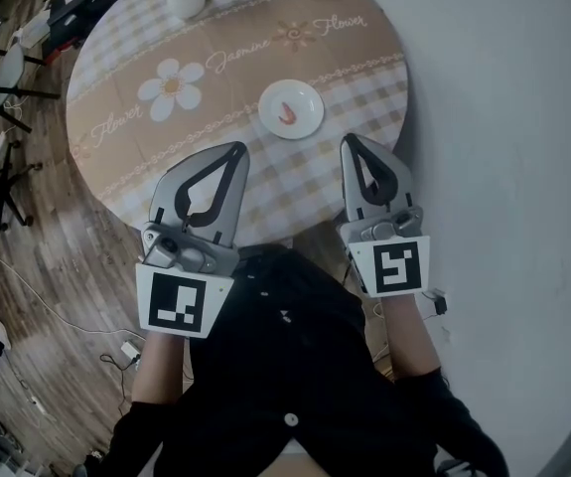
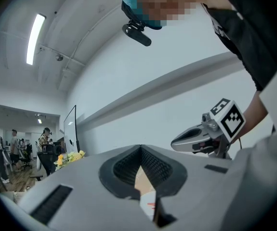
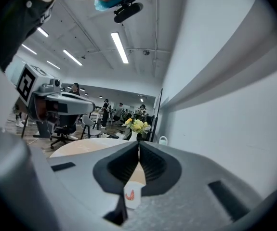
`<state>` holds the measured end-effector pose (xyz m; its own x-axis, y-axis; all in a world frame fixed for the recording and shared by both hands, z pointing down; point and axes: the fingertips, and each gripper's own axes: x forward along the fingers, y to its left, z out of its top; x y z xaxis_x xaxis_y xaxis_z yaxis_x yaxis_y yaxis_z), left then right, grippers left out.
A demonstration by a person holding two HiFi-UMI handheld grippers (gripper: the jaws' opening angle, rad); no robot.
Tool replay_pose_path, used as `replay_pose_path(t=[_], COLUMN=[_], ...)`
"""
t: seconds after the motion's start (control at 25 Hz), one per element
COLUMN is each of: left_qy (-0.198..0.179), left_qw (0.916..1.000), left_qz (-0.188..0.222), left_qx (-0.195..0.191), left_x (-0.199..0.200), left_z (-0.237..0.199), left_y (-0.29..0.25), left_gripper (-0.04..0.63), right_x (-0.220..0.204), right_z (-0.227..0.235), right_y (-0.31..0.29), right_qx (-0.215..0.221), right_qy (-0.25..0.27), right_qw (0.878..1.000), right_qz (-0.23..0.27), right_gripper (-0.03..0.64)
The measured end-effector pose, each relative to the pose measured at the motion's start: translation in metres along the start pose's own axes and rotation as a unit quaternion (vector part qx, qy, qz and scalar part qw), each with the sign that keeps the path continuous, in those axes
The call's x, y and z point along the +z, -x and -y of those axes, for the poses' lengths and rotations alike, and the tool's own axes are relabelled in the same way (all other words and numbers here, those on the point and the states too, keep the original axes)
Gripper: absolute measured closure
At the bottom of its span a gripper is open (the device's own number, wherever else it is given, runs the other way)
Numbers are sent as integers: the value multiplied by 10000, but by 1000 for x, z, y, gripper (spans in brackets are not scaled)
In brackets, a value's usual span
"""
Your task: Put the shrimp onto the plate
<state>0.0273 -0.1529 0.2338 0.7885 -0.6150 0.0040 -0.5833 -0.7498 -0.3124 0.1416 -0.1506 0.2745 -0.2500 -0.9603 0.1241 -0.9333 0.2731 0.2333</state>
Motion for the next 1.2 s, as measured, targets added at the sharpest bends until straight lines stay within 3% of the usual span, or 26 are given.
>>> replay_pose_path(t=[0.32,1.2], left_qy=[-80,-40], left_qw=[9999,9999], left_qz=[50,110], left_qx=[-50,-70], left_x=[4,4], left_z=[2,2], left_y=[-2,-7], left_gripper=[594,594], right_x=[20,25], right_z=[-1,-6], right_y=[16,18], right_qx=[-82,-58], right_qy=[352,530], right_qw=[9991,9982], right_qz=[243,259], right_gripper=[614,614])
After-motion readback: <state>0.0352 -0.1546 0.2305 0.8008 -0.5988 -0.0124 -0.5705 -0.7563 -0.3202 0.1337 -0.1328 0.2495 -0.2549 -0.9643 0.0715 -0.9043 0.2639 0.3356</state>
